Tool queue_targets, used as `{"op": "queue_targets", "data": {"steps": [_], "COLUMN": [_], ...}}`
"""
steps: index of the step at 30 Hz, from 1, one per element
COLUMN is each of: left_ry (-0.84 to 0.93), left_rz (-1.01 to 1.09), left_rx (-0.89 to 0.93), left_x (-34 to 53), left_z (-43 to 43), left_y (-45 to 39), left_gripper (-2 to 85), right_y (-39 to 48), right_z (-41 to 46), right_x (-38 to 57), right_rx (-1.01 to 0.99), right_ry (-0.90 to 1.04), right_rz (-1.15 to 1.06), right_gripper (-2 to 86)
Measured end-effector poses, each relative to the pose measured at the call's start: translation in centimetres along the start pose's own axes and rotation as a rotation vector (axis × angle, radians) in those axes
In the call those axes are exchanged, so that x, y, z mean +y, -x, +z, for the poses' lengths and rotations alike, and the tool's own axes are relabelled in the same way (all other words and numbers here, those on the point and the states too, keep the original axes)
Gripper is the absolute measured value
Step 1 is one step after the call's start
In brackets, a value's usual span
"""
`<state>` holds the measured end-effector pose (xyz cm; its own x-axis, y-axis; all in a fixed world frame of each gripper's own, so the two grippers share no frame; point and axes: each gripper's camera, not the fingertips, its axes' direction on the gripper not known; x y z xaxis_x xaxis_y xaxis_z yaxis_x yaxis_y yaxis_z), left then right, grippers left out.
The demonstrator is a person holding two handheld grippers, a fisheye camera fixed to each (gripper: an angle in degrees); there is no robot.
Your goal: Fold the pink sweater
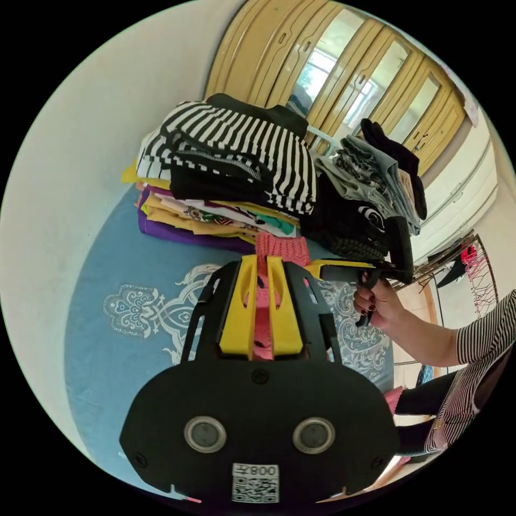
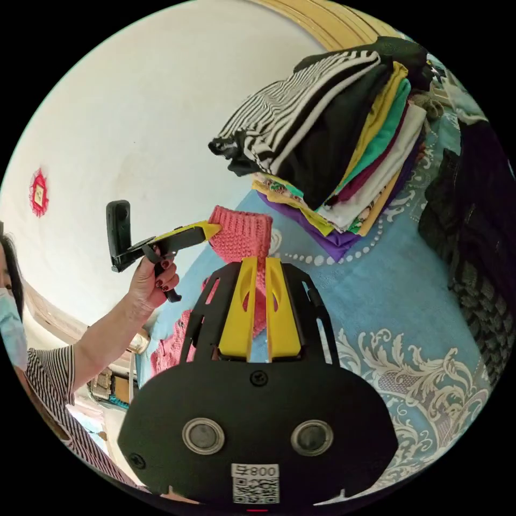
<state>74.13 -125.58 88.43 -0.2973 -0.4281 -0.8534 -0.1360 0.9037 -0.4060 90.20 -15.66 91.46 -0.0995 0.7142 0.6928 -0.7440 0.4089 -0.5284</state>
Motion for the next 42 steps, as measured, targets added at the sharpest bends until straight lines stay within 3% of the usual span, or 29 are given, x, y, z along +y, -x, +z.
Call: {"op": "queue_targets", "data": {"steps": [4, 8, 14, 21, 31, 42], "left_ry": [-0.138, -0.226, -0.261, -0.253, -0.214, -0.172], "left_rz": [0.026, 0.033, -0.055, -0.296, -0.609, -0.754], "left_rx": [0.054, 0.089, 0.12, -0.029, -0.112, -0.119], "left_x": [0.4, 3.3, 13.0, 27.9, 43.0, 52.4], "left_z": [-5.5, -11.4, -19.7, -28.6, -32.6, -33.5], "left_y": [-1.2, -2.2, -2.8, -5.5, -7.3, -6.3], "left_gripper": [1.2, 1.1, 1.0, 1.0, 1.1, 1.3], "right_y": [2.8, 6.4, 10.7, 16.3, 21.6, 25.3], "right_z": [-4.8, -5.8, -1.7, 6.9, 18.1, 26.7], "right_x": [-0.1, 1.4, 7.2, 15.7, 26.2, 33.0], "right_rx": [-0.166, -0.285, -0.577, -0.767, -0.721, -0.526], "right_ry": [-0.126, -0.119, 0.065, 0.366, 0.711, 0.857], "right_rz": [-0.11, -0.213, -0.224, -0.25, -0.361, -0.57], "right_gripper": [2.8, 2.7, 2.6, 2.6, 2.7, 2.8]}}
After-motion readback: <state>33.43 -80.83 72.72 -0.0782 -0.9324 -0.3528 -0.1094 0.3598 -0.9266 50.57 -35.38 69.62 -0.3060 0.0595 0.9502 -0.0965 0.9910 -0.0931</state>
